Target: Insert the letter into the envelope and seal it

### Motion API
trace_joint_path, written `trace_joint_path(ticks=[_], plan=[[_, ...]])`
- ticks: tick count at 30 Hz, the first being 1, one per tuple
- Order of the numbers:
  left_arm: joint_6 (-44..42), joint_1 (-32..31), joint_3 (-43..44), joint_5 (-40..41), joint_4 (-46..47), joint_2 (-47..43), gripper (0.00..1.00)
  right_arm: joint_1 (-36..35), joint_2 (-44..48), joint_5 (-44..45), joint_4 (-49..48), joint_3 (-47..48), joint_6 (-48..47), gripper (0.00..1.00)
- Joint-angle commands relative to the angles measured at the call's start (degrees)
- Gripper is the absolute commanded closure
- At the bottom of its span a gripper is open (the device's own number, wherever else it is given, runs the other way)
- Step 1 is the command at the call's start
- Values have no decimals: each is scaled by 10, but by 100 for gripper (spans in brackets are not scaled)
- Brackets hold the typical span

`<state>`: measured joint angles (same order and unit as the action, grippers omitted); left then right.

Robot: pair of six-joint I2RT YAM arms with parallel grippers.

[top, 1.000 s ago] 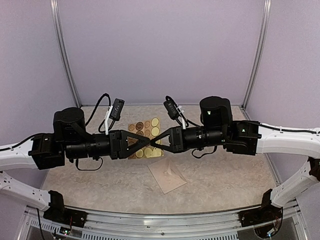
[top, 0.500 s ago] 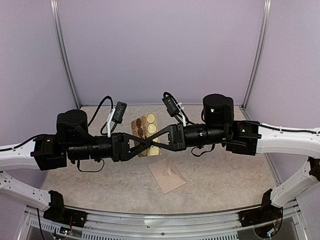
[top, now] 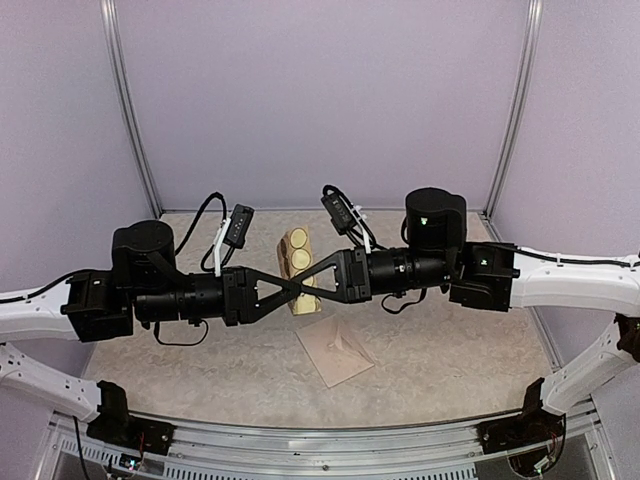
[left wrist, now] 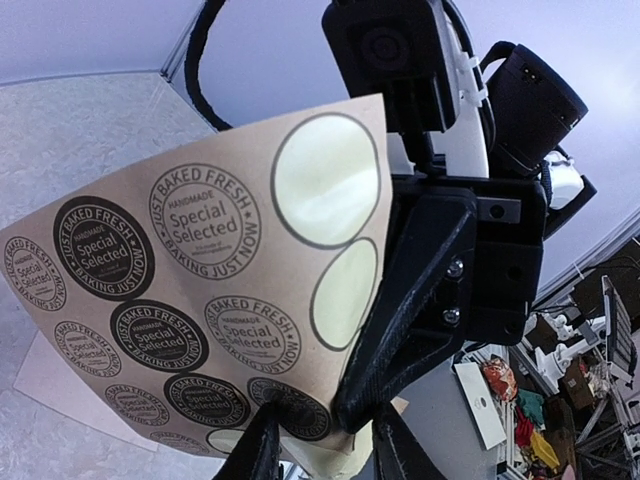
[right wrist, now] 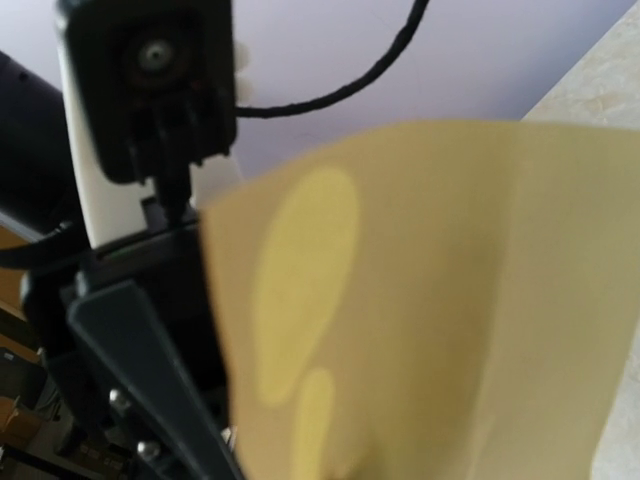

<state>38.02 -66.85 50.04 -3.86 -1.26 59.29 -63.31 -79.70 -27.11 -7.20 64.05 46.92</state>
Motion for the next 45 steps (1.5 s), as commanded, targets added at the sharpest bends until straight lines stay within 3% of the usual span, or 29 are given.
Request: trace_joint_path(ticks=[1,5,17,35,42,43,45], plan=[[-10,-1,-13,7,7,-6,72,-4,-2,-30,-34,-7,9,100],[-8,-1,-17,13,8,-11,79,-3,0,-35,-39,-8,11,100],[-2,-1,-29,17,8,-26,84,-2,6,-40,-56,-17,21,100],[1,-2,-31,56,-7,-32,100,-2,9,-37,-64,-26,27,100],[4,-1,-41,69,-10,-53,100,3,16,-15,-54,-36,31,100],[3,-2,-43,70,-10,-56,95,4,17,-15,-54,-37,32,100],[4,-1,-47,77,-10,-65,73,6,17,-19,-54,-38,31,100]])
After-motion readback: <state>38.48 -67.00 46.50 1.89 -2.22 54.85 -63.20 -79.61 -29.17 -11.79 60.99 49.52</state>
